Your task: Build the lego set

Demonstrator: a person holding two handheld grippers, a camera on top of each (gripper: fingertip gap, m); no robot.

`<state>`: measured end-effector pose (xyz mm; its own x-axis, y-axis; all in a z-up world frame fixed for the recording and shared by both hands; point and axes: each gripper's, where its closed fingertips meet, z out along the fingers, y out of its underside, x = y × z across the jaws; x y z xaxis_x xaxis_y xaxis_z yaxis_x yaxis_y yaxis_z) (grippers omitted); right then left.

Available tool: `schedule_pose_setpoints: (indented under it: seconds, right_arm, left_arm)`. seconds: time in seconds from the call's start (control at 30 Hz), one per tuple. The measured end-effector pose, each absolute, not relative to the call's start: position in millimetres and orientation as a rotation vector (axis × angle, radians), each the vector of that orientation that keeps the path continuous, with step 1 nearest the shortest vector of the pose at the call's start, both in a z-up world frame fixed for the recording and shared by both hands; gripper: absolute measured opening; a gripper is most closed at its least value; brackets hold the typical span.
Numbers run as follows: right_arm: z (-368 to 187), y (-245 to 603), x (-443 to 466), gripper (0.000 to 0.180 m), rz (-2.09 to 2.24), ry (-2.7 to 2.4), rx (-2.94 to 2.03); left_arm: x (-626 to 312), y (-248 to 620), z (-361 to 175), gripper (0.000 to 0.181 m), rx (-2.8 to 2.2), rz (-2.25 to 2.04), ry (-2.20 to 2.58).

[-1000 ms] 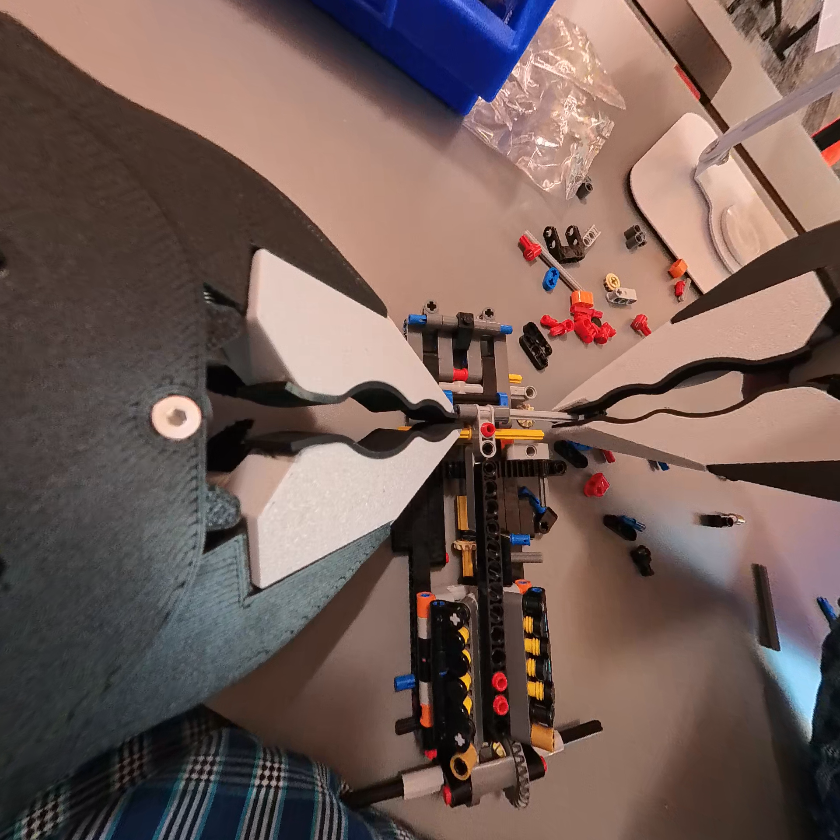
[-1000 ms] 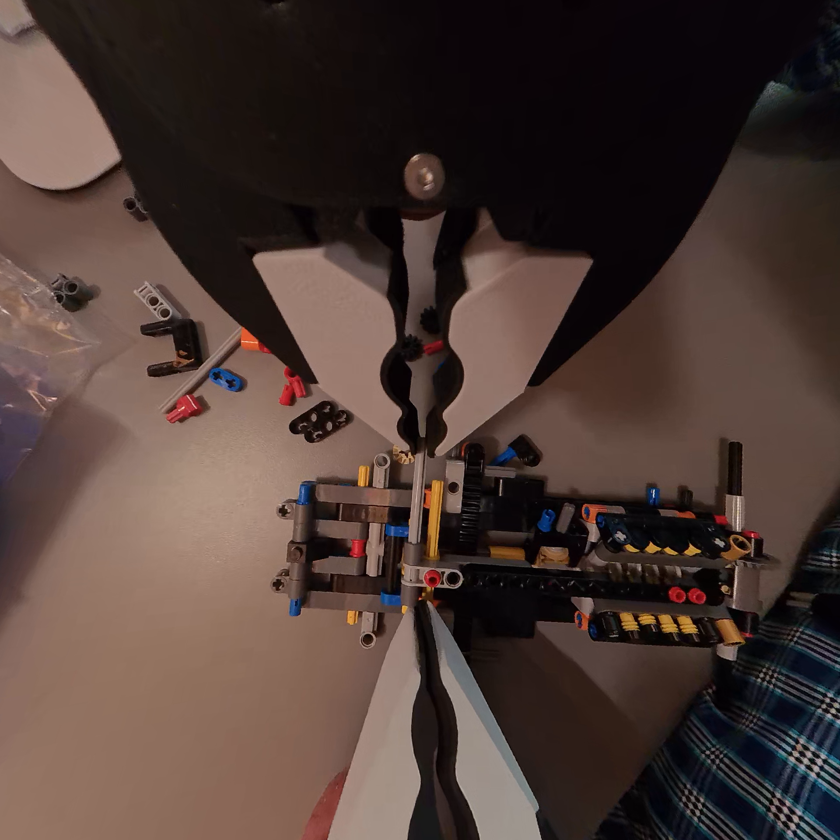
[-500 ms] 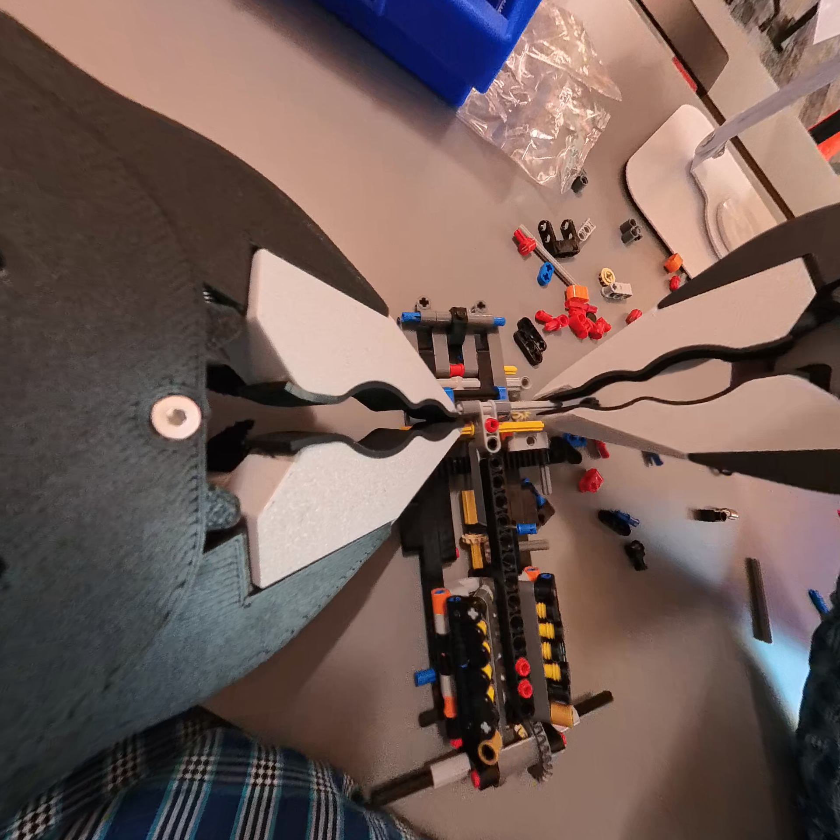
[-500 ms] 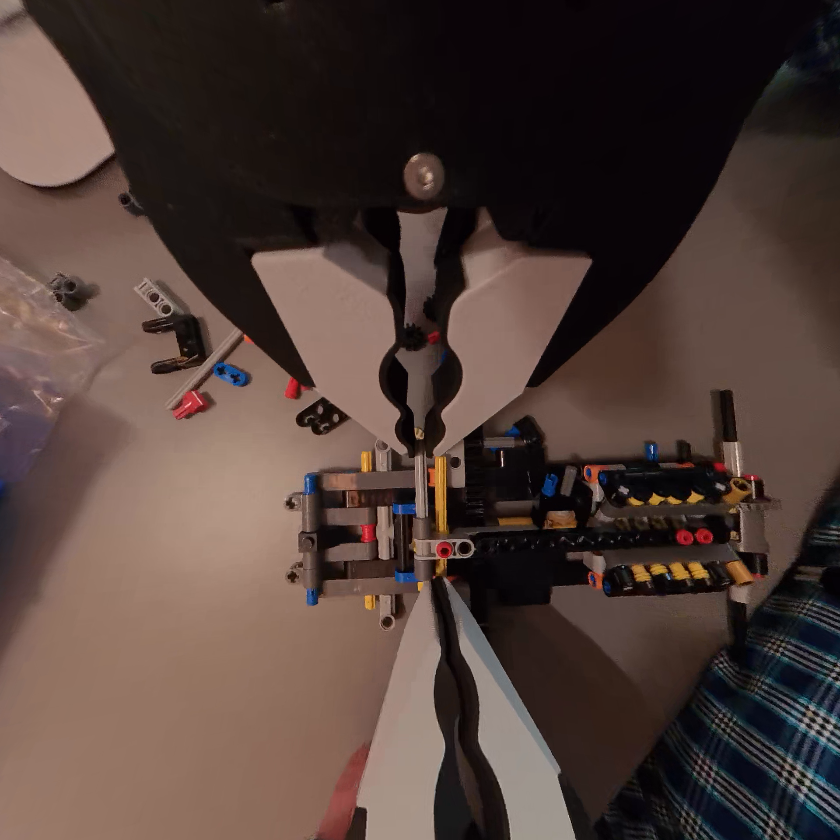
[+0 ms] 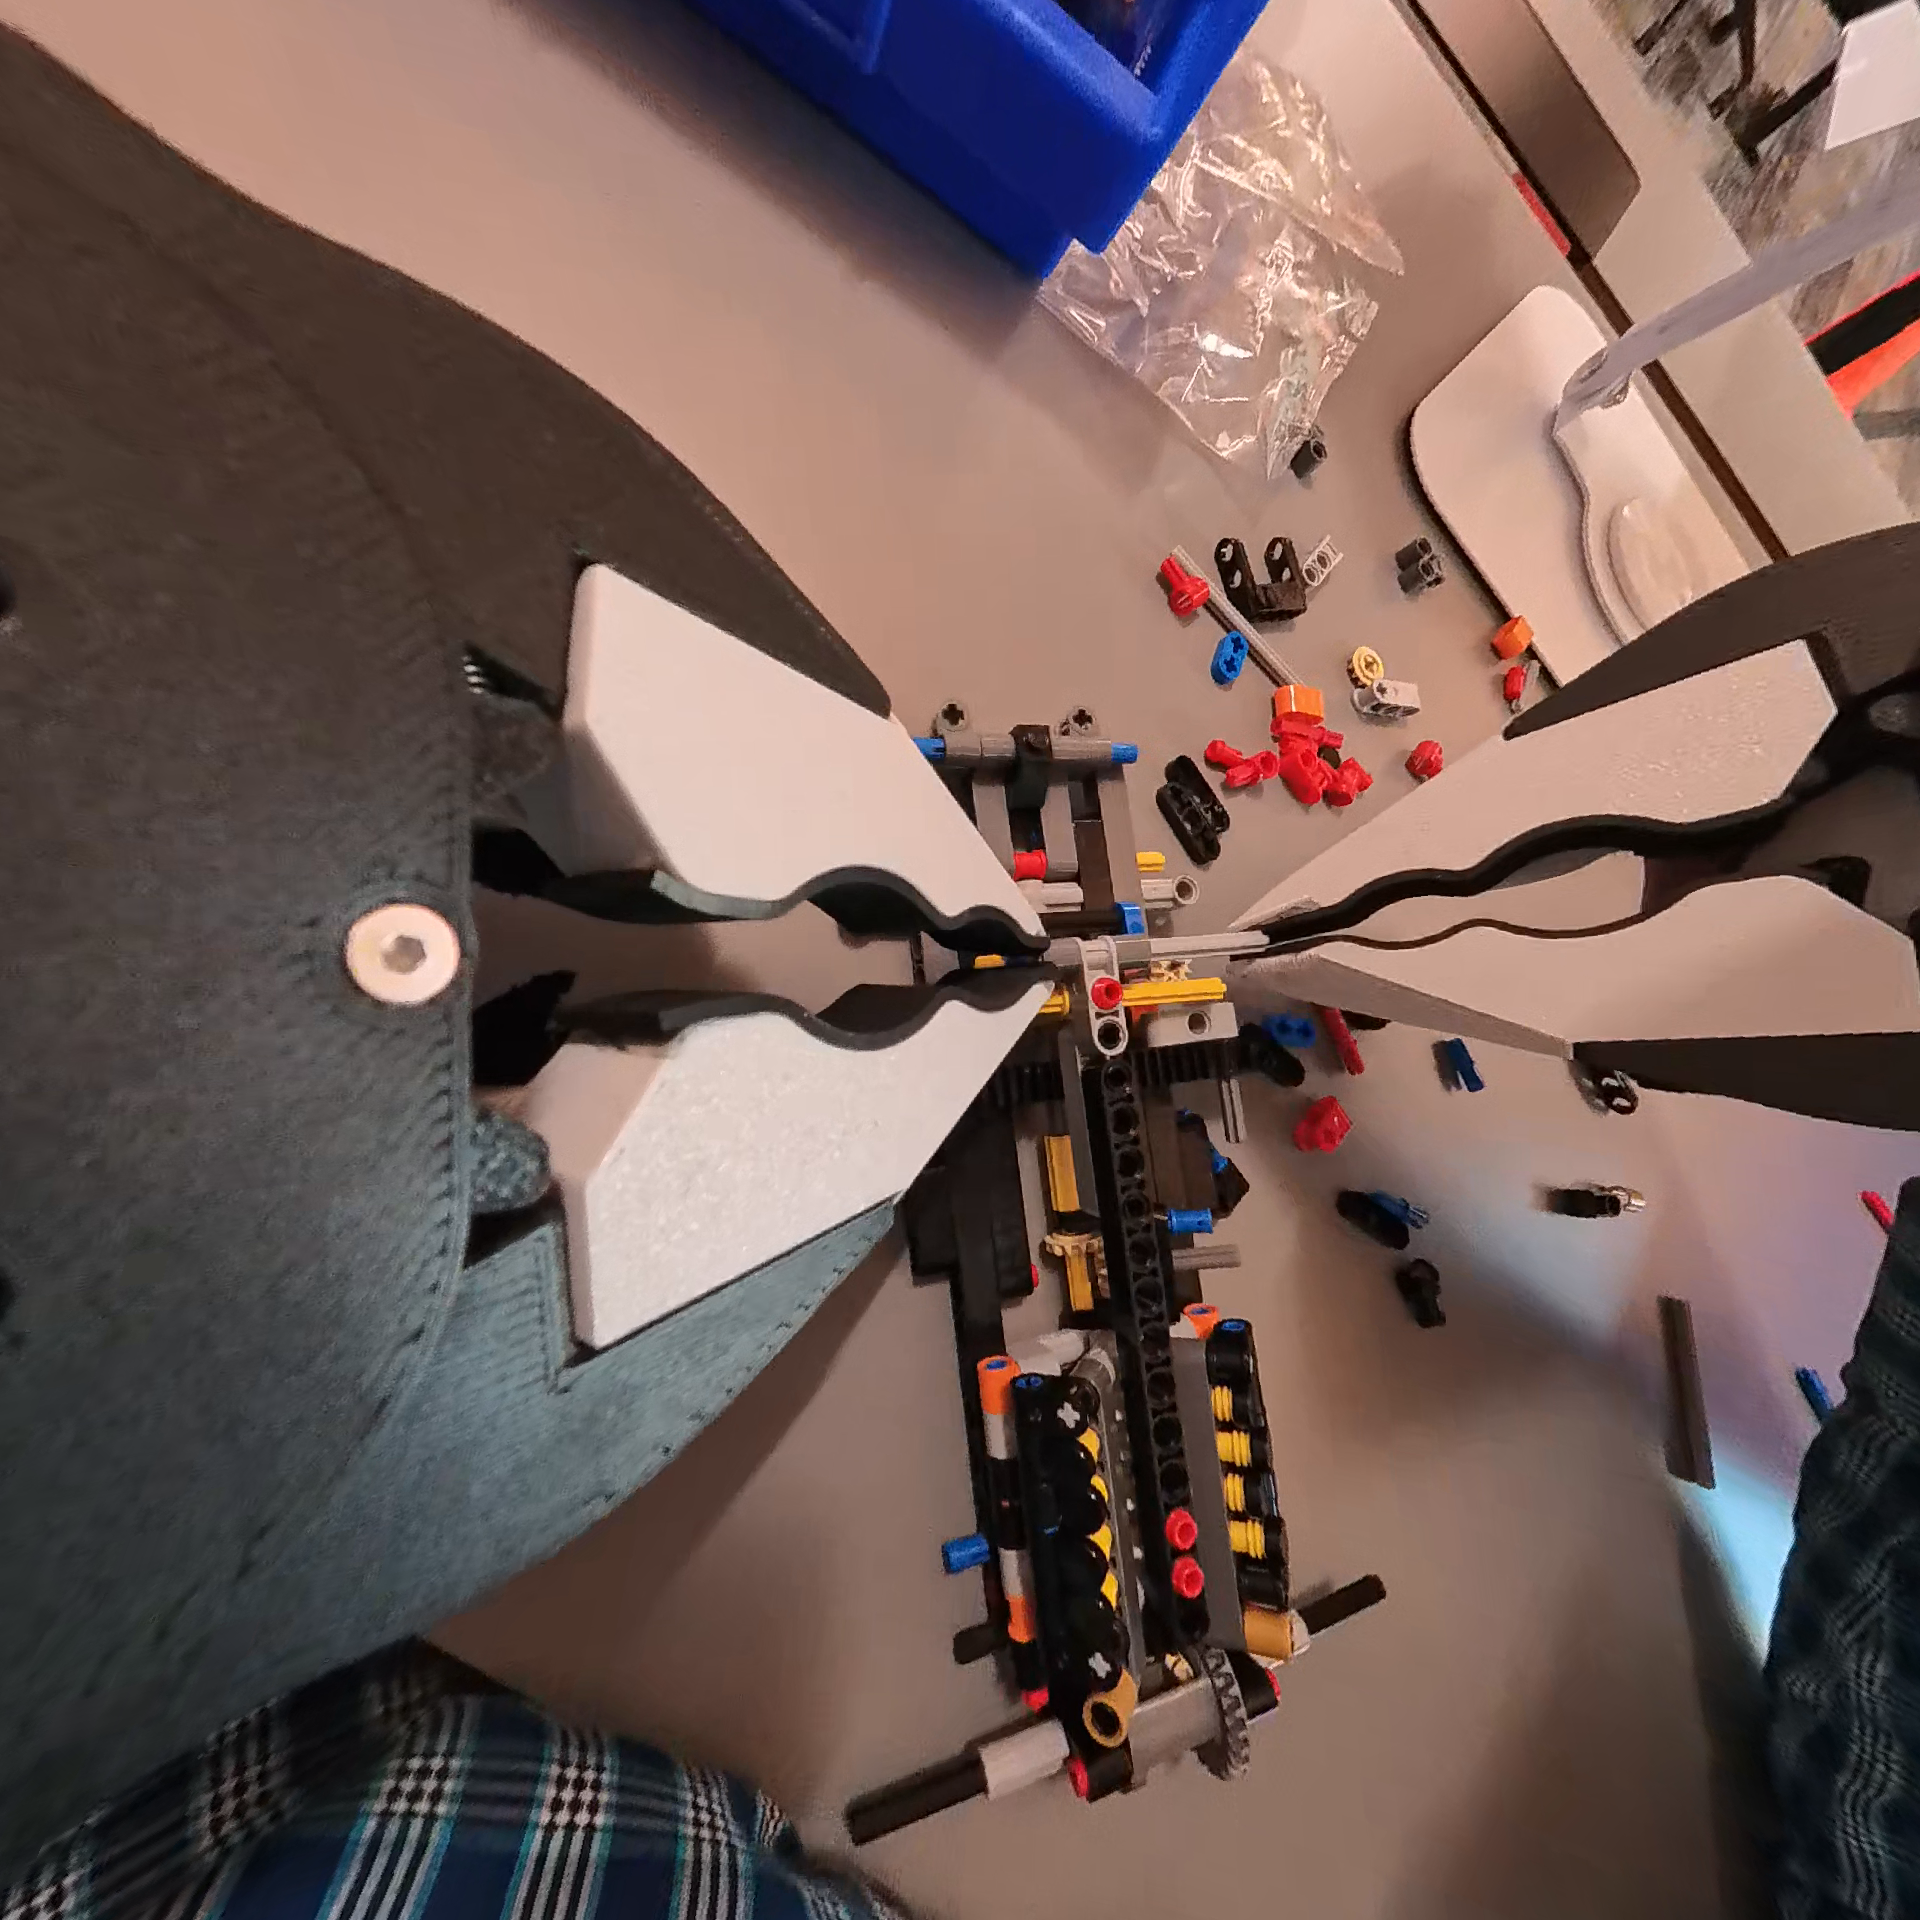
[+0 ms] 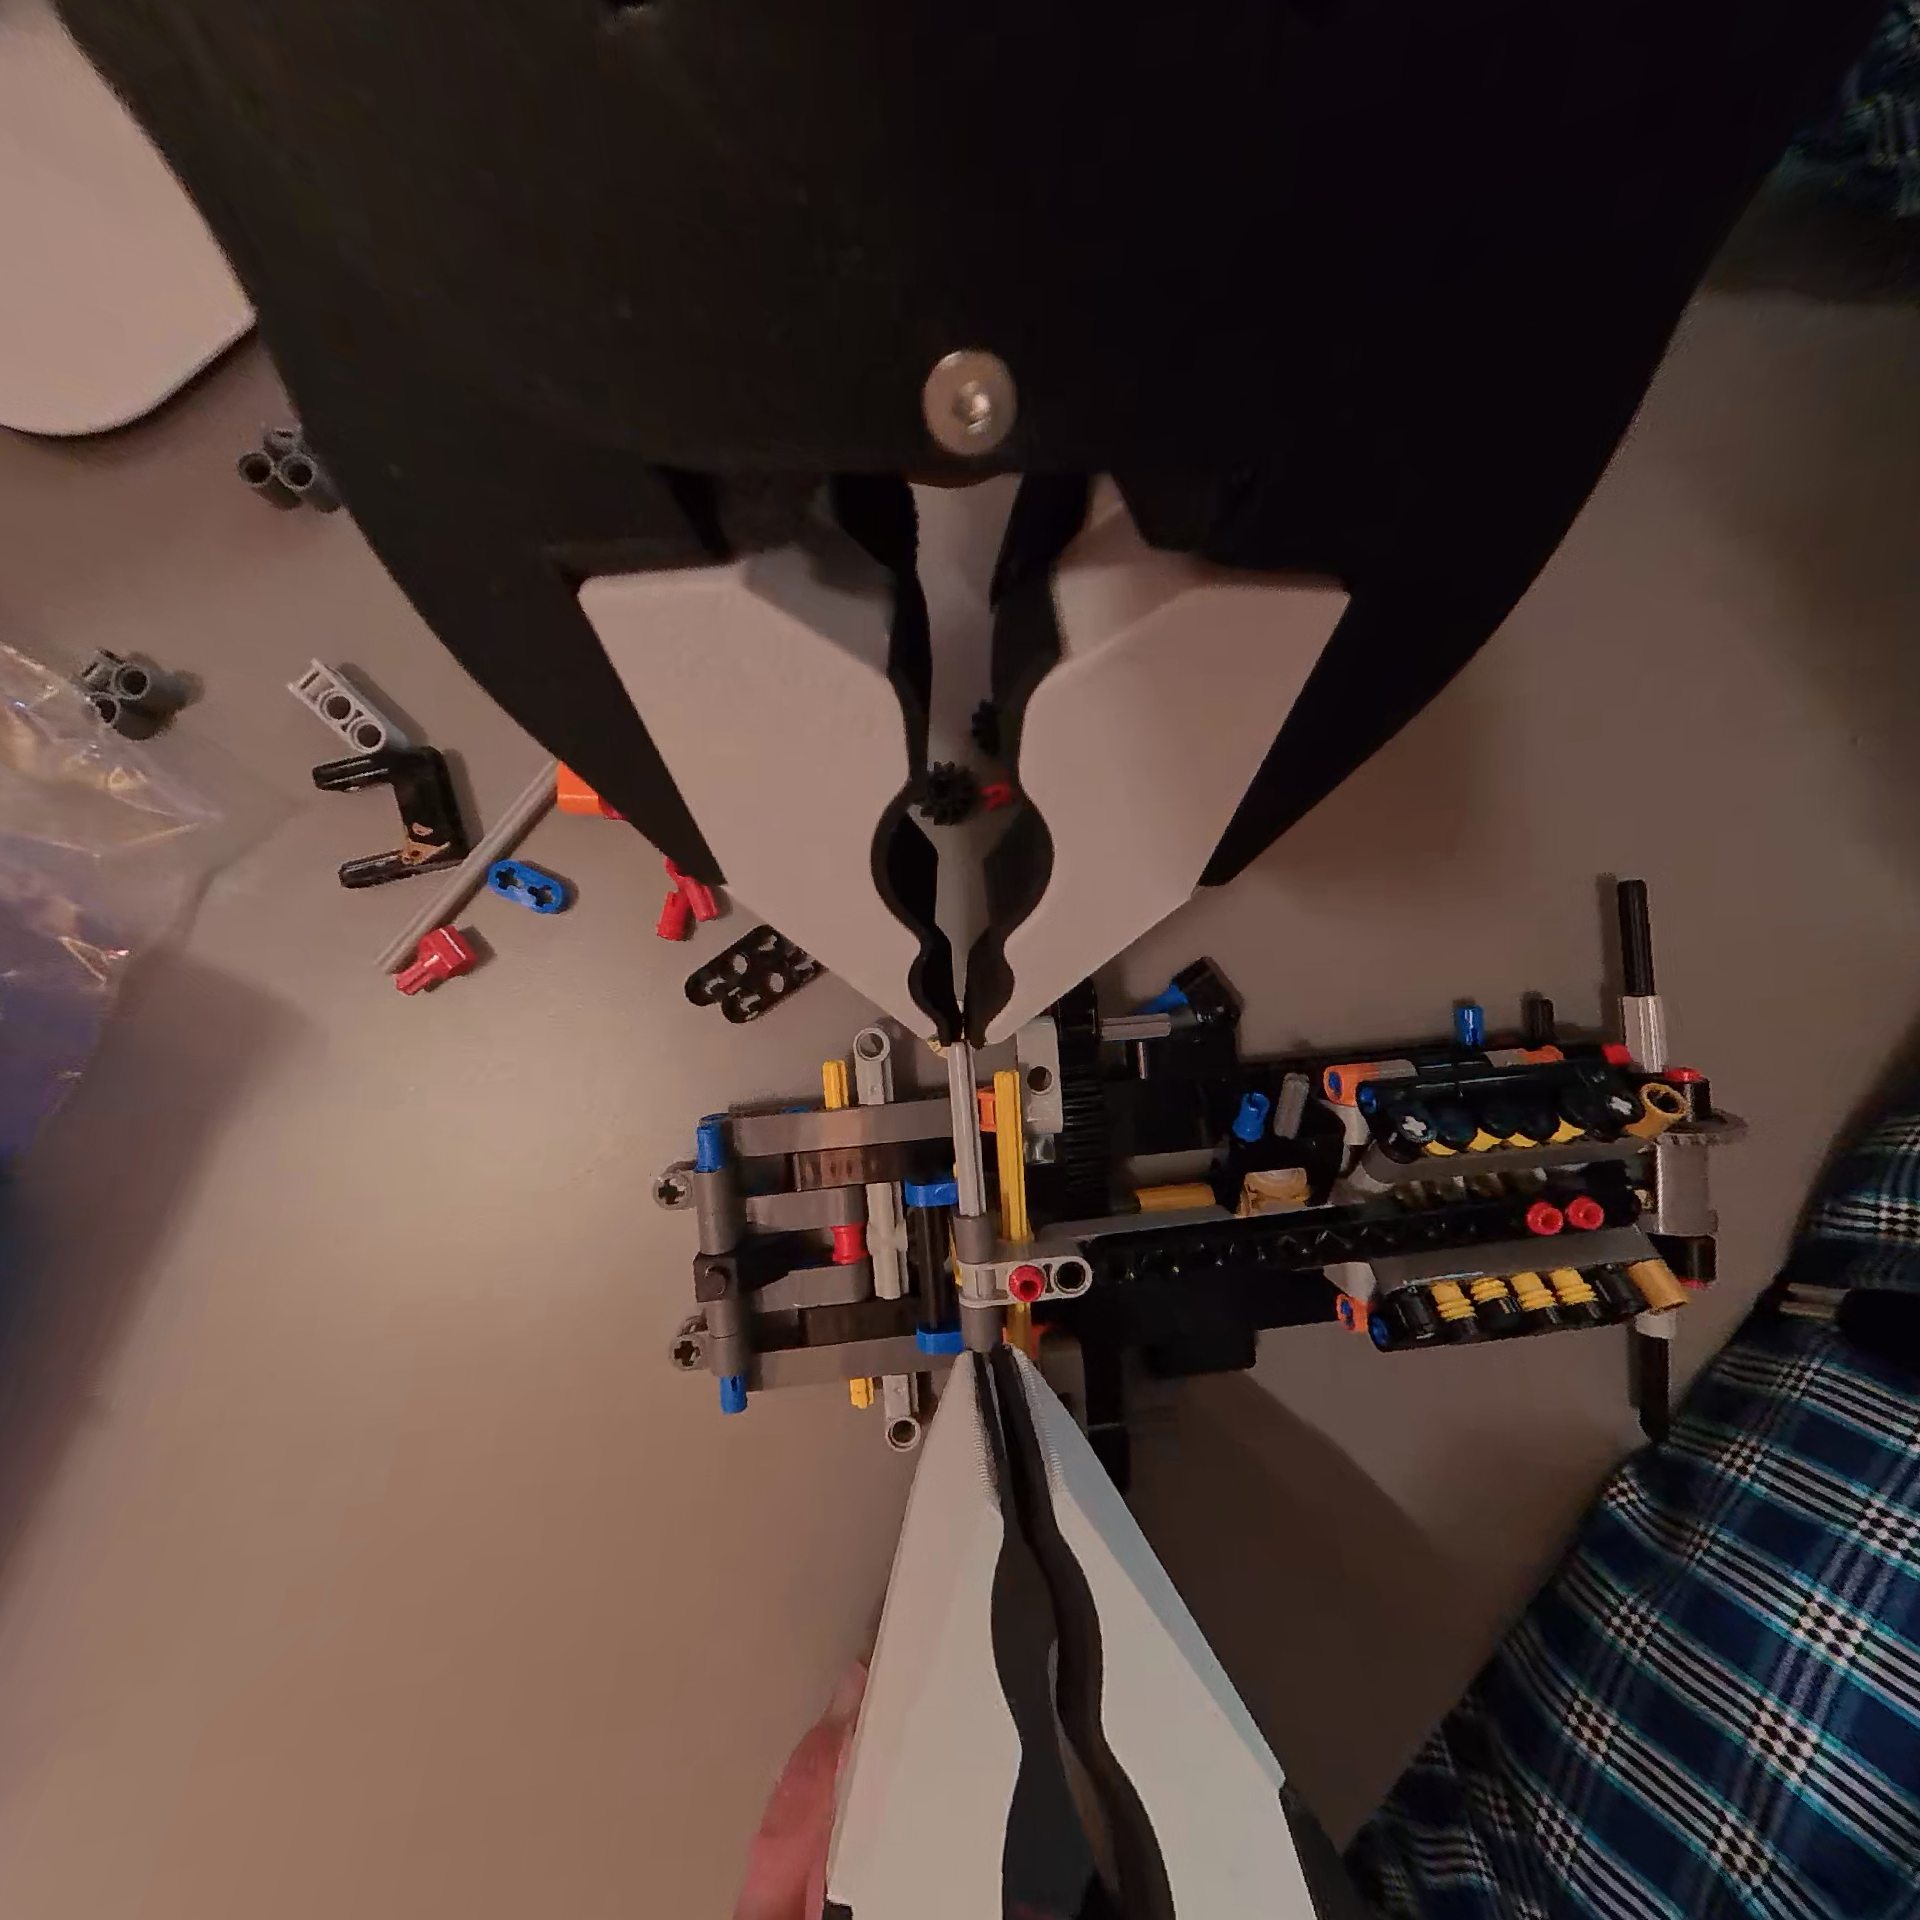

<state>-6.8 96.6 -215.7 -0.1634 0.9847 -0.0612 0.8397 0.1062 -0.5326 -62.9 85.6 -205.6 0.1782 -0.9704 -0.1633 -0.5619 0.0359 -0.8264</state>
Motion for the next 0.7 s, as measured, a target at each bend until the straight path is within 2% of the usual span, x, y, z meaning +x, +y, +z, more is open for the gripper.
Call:
schedule_pose_setpoints:
  seconds: [0.7]
  right_arm:
    - [-218.6, 97.9, -10.0, 0.000, 0.613, -2.086, -1.772]
  left_arm:
    - [-62.8, 85.3, -206.5, 0.003, -1.601, -0.575, 1.505]
